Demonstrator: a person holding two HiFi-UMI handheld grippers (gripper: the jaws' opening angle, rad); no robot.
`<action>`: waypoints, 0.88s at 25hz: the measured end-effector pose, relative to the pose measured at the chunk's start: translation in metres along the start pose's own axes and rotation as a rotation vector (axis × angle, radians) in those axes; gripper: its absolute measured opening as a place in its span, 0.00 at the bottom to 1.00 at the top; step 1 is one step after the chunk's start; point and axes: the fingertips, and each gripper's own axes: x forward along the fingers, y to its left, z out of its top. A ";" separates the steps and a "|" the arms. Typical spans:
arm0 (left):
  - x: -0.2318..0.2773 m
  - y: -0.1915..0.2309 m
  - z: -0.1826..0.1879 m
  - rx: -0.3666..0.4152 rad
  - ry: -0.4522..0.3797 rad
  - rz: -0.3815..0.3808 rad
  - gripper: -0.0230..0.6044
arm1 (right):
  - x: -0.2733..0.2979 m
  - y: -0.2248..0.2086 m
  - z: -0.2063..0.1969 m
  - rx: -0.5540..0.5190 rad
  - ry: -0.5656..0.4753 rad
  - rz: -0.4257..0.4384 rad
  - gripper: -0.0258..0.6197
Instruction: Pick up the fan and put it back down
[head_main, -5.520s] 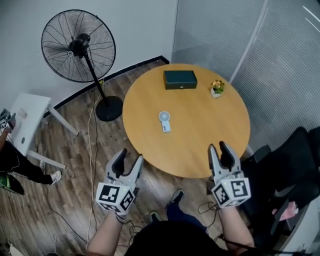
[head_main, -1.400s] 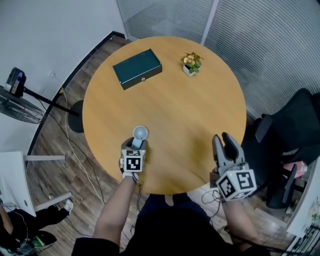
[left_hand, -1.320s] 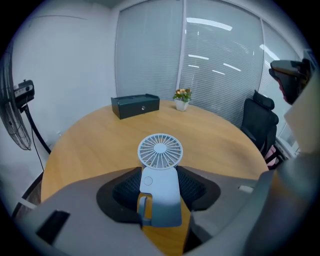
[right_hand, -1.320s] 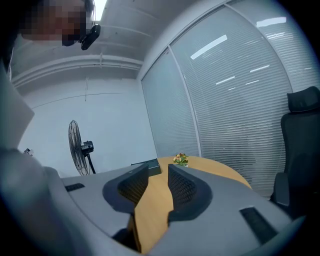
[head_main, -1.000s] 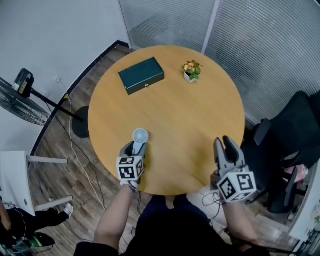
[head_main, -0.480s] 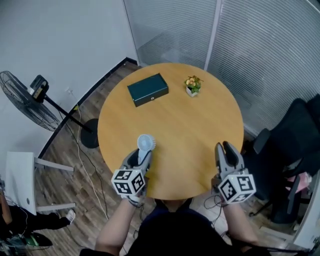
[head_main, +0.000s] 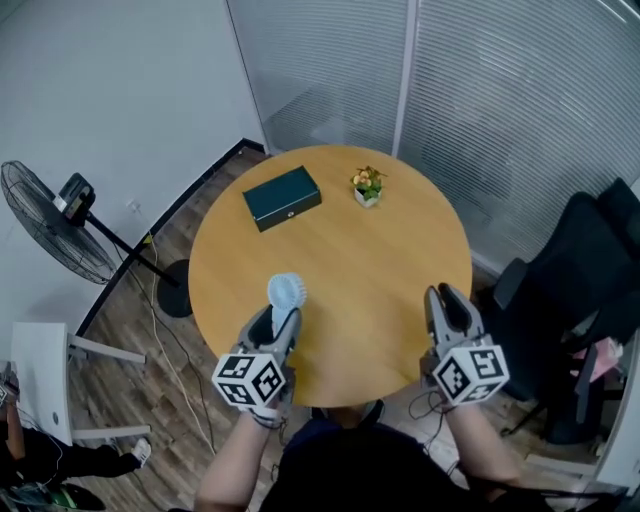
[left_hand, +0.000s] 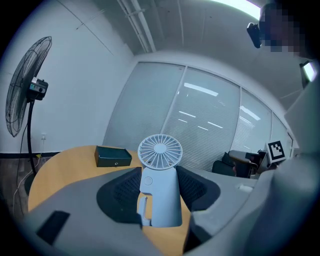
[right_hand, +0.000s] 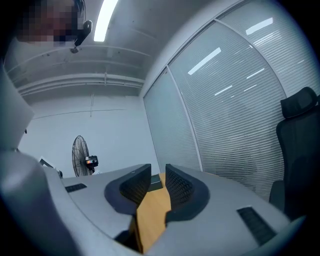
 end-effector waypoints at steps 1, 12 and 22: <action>0.001 -0.003 0.001 -0.002 -0.002 -0.012 0.38 | -0.002 -0.002 0.000 -0.001 -0.001 -0.009 0.18; -0.013 -0.012 0.045 0.024 -0.064 -0.177 0.38 | -0.020 0.007 -0.001 -0.022 0.012 -0.152 0.18; 0.006 0.004 0.052 0.040 -0.028 -0.296 0.38 | -0.015 0.014 -0.022 -0.019 0.022 -0.260 0.16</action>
